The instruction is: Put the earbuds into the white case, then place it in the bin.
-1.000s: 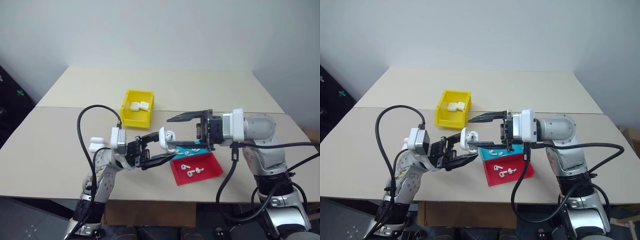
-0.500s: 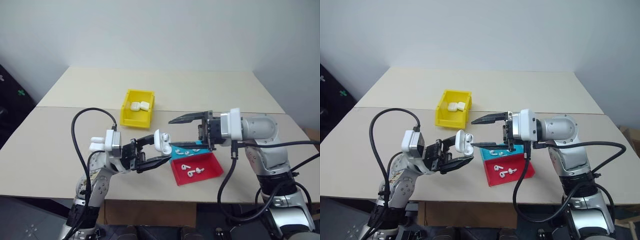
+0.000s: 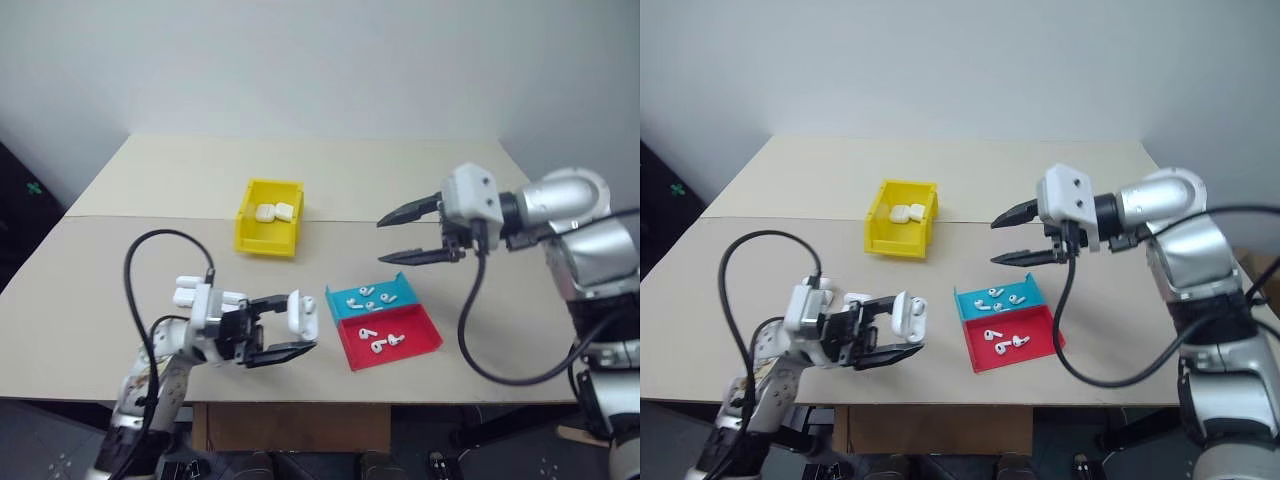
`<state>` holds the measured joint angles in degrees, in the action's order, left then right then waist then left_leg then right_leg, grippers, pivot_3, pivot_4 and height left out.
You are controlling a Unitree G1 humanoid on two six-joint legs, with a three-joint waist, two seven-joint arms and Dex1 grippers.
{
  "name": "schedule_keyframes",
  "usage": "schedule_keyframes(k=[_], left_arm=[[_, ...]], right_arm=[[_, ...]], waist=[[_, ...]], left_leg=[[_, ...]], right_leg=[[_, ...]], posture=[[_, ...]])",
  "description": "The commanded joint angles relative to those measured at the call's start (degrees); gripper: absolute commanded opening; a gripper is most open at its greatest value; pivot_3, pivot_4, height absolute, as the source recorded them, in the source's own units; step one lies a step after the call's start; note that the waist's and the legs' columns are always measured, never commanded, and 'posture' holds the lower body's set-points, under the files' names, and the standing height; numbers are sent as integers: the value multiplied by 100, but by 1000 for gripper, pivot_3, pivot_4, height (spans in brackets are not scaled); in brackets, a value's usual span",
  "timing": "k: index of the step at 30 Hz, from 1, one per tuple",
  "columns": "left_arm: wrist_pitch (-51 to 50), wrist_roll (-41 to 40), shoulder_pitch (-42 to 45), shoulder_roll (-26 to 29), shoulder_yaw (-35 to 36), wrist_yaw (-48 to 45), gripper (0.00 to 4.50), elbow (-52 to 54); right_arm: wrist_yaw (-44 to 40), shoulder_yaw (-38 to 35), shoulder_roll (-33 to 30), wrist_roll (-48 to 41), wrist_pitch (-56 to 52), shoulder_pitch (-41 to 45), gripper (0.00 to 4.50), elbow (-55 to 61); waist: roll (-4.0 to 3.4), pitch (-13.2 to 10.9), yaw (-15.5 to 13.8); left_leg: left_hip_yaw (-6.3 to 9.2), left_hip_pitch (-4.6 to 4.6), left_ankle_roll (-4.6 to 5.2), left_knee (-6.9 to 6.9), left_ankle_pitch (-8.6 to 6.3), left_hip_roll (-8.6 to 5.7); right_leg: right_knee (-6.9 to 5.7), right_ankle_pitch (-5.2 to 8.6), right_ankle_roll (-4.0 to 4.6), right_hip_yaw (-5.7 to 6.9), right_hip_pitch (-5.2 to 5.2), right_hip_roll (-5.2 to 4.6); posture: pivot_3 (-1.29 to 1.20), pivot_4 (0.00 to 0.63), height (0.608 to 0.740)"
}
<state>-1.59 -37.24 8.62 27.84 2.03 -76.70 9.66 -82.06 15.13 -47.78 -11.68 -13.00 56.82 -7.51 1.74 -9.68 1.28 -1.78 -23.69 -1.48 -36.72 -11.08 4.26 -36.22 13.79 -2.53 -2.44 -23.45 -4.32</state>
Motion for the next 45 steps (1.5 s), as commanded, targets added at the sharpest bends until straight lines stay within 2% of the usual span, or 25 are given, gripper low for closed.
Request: schedule_keyframes(k=[1,3,7,13,16,18,30,45], left_arm=[[211,-127,-254,86,232,-88,2778,306],[254,-108,-477,115,326,-8,2778,440],[299,-58,-754,40,348,277,2778,715],[337,45,-956,-24,278,568,2778,941],[355,101,-996,-54,241,702,2778,993],[346,118,-990,-48,226,750,2778,1014],[416,170,-906,-63,105,893,2778,966],[481,306,-911,-123,51,957,2778,970]], right_arm=[[-601,788,119,834,253,517,2919,-627],[-673,1356,398,1514,588,890,2919,-1309],[-181,1838,1042,2343,1384,1347,2919,-2621],[36,1899,1585,2773,2387,1693,2919,-3794],[49,1958,1772,2955,2947,1789,2340,-4261],[113,1958,1831,3075,3248,1825,1681,-4491],[310,1893,2102,3392,4126,1804,1681,-4939],[726,1933,2253,3792,4625,1809,1681,-5361]], waist=[[0,0,-4],[-2,-1,1],[-2,-1,-9],[-4,-2,-57],[-4,-2,-40],[-5,-2,-35],[-6,-2,-22],[-6,-2,-20]], left_leg=[[-2,-7,0,0,0,0],[-9,-15,0,-1,0,0],[-12,-48,-2,-9,2,0],[-12,-54,-2,-10,2,0],[-12,-49,-2,-10,2,0],[-11,-47,-2,-10,2,0],[-12,-45,-3,-9,3,0],[-11,-44,-4,-9,3,0]], right_leg=[[0,0,-1,-1,-6,-2],[-3,-1,-1,-7,-18,-2],[-46,-1,0,-14,-73,-1],[-53,1,2,-11,-77,-2],[-56,0,3,-11,-75,-1],[-59,1,3,-11,-75,1],[-65,1,4,-12,-76,1],[-68,1,5,-12,-75,1]], posture=[[0,150,740],[0,150,740],[0,150,740],[0,150,740],[0,150,740],[0,150,740],[0,150,740],[0,150,740]])
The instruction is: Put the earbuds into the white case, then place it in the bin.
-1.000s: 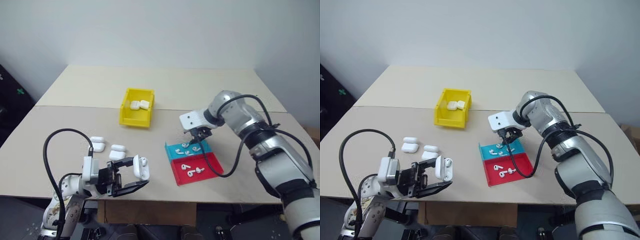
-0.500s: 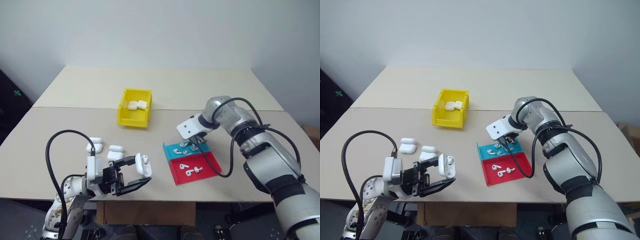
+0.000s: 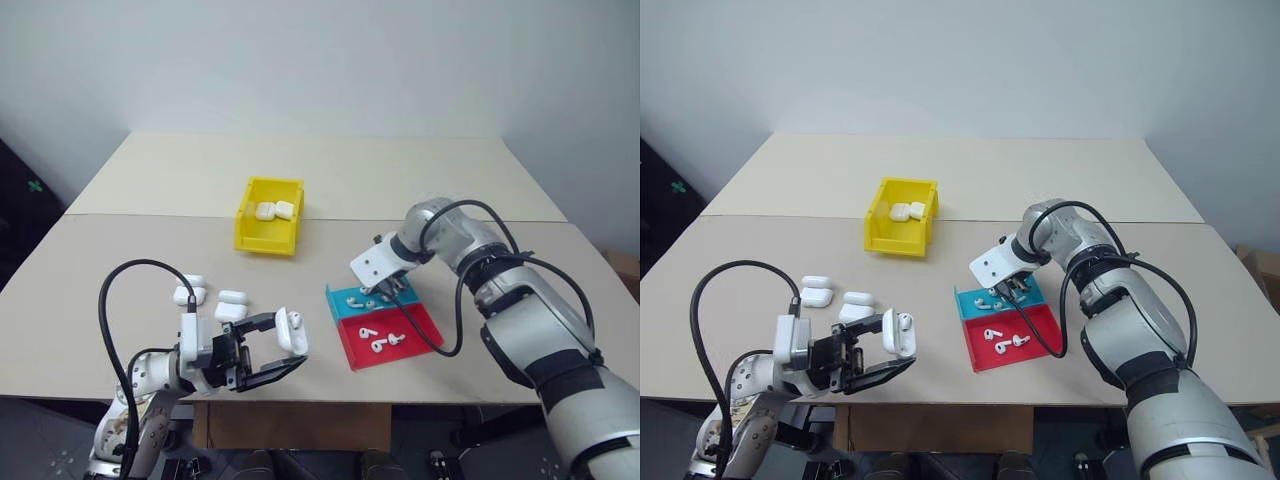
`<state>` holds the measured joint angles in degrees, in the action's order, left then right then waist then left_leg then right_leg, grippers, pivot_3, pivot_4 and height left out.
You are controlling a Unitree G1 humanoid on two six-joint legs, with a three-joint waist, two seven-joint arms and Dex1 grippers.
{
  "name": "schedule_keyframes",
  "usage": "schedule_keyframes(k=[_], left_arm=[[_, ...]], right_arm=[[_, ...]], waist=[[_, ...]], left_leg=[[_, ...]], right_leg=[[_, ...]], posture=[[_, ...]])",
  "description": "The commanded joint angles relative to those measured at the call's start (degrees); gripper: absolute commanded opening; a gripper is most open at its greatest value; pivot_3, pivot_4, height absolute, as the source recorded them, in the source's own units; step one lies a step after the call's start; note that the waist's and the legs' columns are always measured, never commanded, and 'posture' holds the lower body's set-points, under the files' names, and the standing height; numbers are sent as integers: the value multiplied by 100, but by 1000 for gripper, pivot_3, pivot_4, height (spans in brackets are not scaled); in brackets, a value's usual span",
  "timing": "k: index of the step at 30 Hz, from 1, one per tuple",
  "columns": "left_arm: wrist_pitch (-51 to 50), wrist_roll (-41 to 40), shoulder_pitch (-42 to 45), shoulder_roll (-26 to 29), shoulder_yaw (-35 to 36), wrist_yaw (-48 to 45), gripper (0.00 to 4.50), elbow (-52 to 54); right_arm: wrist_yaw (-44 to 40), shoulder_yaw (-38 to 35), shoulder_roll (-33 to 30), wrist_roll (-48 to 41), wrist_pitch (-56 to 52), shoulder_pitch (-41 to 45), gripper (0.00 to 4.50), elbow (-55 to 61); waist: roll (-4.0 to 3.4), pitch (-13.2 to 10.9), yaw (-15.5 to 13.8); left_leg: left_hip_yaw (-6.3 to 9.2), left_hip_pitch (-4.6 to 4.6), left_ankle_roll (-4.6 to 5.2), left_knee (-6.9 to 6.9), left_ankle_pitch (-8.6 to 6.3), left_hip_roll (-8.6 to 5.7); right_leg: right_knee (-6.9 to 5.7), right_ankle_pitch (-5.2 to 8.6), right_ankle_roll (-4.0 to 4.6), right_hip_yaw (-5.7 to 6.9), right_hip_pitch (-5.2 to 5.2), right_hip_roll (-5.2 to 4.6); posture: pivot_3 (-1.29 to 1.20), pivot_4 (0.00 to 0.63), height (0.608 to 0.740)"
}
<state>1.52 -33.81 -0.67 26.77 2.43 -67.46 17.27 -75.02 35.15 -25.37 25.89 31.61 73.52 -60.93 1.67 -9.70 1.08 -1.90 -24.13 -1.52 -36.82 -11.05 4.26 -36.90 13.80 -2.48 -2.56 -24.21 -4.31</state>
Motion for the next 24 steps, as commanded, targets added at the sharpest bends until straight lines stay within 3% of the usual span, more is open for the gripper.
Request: schedule_keyframes(k=[1,24], left_arm=[[179,-30,19,-23,7,39,2778,204],[241,28,48,-28,-53,121,2778,161]], right_arm=[[26,-69,36,49,130,143,1681,-42],[156,-61,129,280,316,162,1681,-233]], waist=[[0,0,0],[-1,1,11]], left_leg=[[0,0,0,0,0,0],[0,11,-1,0,1,0]], right_leg=[[0,0,0,0,0,0],[-10,1,2,-1,6,1]], posture=[[0,150,740],[0,150,740]])
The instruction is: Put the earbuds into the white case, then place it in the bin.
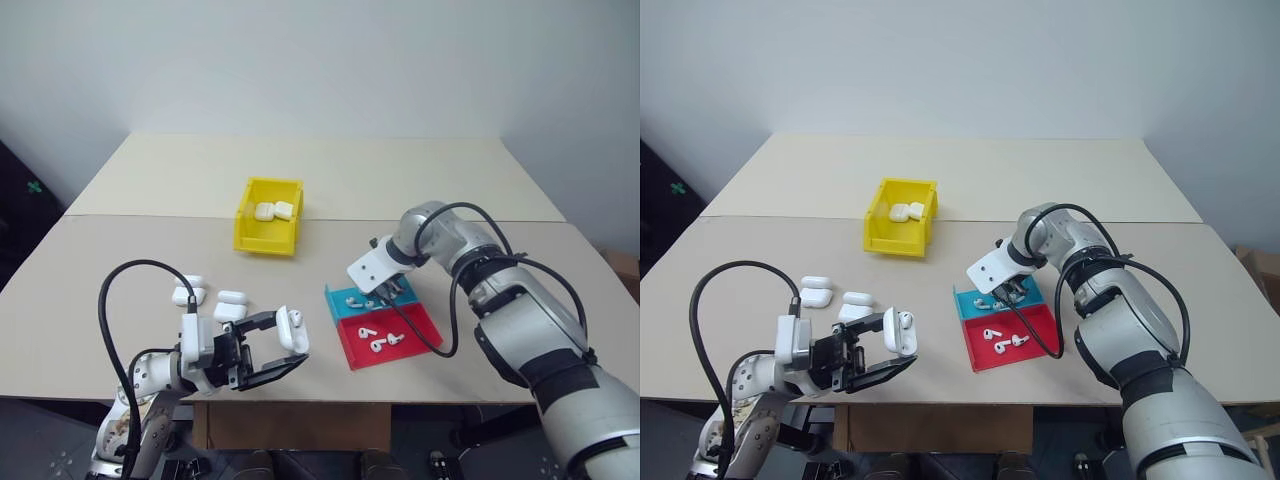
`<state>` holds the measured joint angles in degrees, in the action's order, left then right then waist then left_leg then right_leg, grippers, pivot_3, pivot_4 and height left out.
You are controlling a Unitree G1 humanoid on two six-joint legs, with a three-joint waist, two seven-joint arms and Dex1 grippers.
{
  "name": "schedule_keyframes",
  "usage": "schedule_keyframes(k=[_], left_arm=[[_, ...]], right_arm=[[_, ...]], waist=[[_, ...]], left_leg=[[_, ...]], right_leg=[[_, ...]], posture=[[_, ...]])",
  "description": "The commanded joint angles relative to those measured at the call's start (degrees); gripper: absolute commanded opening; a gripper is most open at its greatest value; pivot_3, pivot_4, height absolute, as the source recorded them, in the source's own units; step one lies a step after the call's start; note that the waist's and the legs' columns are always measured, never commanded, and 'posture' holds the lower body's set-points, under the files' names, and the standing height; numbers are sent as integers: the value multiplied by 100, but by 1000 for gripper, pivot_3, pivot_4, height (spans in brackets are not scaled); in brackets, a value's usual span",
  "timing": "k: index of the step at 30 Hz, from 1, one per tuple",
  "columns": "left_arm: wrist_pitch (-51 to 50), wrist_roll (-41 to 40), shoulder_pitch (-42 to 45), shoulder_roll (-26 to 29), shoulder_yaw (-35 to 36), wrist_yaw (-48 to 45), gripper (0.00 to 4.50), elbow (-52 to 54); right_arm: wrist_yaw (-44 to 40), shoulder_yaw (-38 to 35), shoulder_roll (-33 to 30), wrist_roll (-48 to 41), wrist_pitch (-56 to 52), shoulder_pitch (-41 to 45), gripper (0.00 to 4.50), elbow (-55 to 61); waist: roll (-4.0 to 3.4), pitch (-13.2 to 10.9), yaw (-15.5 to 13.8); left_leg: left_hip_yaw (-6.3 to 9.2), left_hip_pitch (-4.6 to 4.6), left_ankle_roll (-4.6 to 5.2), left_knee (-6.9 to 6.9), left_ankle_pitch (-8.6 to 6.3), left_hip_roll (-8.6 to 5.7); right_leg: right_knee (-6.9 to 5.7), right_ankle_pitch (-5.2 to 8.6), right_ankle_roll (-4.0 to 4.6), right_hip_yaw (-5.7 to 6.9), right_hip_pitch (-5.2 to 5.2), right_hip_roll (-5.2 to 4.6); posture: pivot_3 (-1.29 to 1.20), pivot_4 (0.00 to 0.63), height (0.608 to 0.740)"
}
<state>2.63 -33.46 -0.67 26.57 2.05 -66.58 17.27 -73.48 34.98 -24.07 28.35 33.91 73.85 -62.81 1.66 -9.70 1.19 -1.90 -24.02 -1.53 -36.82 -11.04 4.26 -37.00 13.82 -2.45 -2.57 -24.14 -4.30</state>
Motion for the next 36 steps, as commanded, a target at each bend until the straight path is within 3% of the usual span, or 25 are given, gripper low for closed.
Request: schedule_keyframes(k=[1,10,13,26,31,36], left_arm=[[130,-3,49,-8,-18,37,2778,160],[156,25,58,-15,-45,68,2778,152],[132,3,18,14,-44,58,2778,195],[159,-5,111,-5,-66,15,2778,103],[7,-109,276,-70,-36,199,2778,172],[-150,-291,749,-188,15,391,2778,45]], right_arm=[[-4,-43,8,36,86,131,1681,-49],[-37,2,7,116,256,139,1681,-138],[-34,-35,12,94,209,114,877,-119],[-24,-179,-43,30,47,100,877,-38],[-502,-929,-272,-854,-531,66,877,593],[-851,-2470,-786,-2717,-2896,-567,877,3005]], waist=[[0,0,-1],[0,0,-2],[0,0,-1],[-1,1,-2],[-1,0,-15],[-2,0,-60]], left_leg=[[0,1,0,0,0,0],[0,1,0,0,0,0],[0,1,0,0,0,0],[0,5,0,0,0,0],[0,1,0,0,0,0],[3,-4,0,0,0,0]], right_leg=[[0,0,0,0,0,0],[-1,0,0,0,1,0],[-1,0,0,0,1,0],[-2,0,0,0,4,0],[-1,0,0,0,1,0],[-1,0,0,2,1,-1]], posture=[[0,150,740],[0,150,740],[0,150,740],[0,150,740],[0,150,740],[0,150,740]])
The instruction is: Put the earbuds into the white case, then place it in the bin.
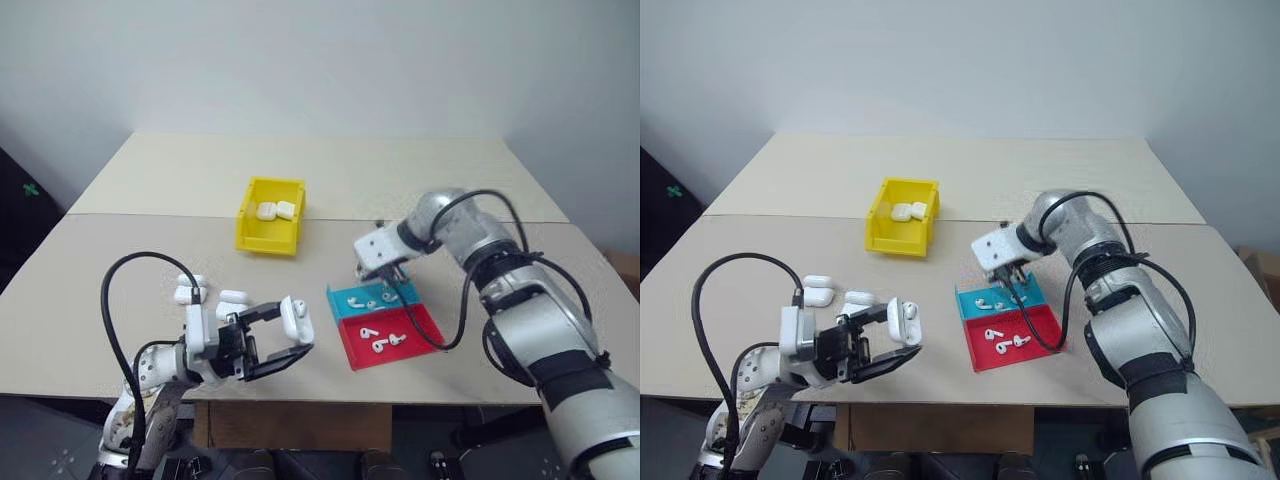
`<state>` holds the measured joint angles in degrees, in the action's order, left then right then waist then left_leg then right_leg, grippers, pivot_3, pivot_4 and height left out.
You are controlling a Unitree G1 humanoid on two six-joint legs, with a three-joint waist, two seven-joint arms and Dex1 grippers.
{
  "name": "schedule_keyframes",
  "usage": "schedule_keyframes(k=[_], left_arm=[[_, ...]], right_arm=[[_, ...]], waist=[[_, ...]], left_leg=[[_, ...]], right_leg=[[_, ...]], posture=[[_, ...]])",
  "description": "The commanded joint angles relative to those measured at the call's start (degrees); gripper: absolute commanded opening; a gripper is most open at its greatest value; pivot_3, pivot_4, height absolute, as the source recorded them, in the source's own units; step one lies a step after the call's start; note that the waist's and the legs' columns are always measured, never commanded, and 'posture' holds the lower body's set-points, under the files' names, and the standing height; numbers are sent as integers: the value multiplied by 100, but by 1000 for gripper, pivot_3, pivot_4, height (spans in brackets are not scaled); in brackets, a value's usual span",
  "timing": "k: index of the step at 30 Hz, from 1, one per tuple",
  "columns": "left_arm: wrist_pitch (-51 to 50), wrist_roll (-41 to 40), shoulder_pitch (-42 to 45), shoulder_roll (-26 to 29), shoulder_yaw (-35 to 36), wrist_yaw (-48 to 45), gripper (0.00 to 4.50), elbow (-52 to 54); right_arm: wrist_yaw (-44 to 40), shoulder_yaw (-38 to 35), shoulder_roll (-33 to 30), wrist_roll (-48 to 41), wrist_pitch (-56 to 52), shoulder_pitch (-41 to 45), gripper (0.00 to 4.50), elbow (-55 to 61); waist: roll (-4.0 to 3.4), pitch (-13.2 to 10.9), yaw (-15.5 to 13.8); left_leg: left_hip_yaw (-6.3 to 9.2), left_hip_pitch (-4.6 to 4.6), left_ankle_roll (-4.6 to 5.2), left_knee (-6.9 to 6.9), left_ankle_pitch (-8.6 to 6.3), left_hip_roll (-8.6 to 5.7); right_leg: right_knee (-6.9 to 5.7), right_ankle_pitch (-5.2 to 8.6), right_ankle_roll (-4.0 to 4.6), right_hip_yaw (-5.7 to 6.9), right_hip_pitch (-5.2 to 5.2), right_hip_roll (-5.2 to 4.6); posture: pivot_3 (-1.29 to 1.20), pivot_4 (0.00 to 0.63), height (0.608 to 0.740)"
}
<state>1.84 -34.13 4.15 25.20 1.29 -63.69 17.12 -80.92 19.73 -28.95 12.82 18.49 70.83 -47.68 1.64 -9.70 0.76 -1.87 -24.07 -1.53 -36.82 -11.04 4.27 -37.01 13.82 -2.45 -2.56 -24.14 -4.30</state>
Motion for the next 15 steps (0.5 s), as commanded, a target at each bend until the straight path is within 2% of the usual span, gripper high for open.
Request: schedule_keyframes(k=[1,4,8,11,15], left_arm=[[-107,-254,409,-86,85,110,2778,-16],[-198,-289,763,-162,46,105,2778,-234],[-280,-246,1554,-399,-146,-8,2778,-834],[-258,-160,2074,-698,-285,-70,2778,-1306],[-256,-122,2582,-1036,-412,-225,2778,-1766]], right_arm=[[-9,-1326,-405,-1635,-2031,-524,877,2215],[497,-2194,-551,-2759,-3660,-1231,877,3957],[1955,-3749,77,-4897,-4849,-2639,877,6071],[2961,-4156,629,-6043,-5268,-3356,877,6979],[3678,-4114,1224,-7024,-5206,-3986,877,7758]], waist=[[0,0,-65],[0,0,-99],[3,2,-135],[2,3,-110],[0,4,-34]], left_leg=[[2,-1,0,-1,0,0],[3,-5,0,-5,0,-1],[10,-1,0,-6,0,0],[14,-2,0,-14,0,-2],[16,0,1,-15,1,-5]], right_leg=[[0,0,0,4,1,-1],[5,0,-1,7,5,-2],[3,0,-1,13,13,2],[0,-1,-3,12,16,2],[-1,-3,-6,4,15,5]], posture=[[0,150,740],[0,150,740],[0,150,740],[0,150,740],[0,150,740]])
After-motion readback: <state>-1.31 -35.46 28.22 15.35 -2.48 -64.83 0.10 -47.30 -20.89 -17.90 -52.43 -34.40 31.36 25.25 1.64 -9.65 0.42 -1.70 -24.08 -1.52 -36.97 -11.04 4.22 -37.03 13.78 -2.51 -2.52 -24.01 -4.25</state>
